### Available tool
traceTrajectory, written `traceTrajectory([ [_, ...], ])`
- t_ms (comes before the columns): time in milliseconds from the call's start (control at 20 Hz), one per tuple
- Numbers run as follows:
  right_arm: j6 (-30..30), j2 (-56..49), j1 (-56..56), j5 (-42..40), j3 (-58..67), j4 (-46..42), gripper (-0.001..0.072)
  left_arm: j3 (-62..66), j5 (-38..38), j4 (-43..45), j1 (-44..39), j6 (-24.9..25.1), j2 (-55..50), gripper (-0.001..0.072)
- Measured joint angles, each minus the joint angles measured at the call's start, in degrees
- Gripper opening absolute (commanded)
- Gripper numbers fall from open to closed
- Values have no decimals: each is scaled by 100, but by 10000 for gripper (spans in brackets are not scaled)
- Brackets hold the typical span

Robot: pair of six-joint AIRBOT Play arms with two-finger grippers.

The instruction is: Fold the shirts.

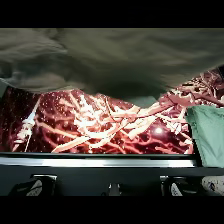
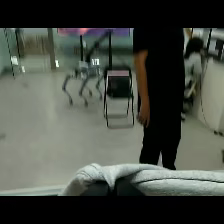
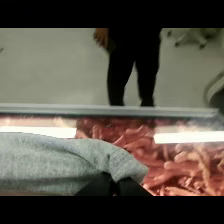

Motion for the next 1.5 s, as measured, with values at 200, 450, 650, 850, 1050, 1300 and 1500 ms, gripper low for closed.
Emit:
traceTrajectory([
  [200,98,328,-7,319,501,-310,22,232,-313,442,-13,-212,610,22],
  [450,157,186,-7,1064,651,-457,22,310,-962,693,-24,-247,455,22],
  [650,225,-769,-7,2118,372,-544,22,-50,-2068,754,-24,-212,-472,22],
  [850,264,-2214,-2,2337,-629,-514,22,-1259,-2306,815,-103,-37,-1738,23],
  [1050,286,-3834,-4,1257,-1283,-304,22,-2328,-1429,896,-367,15,-3222,24],
  [1300,289,-5250,-4,-863,-1443,76,22,-2133,-37,828,-656,42,-5121,24],
  [1500,289,-5810,-4,-2455,-1467,343,22,-1410,791,726,-785,44,-6146,24],
])
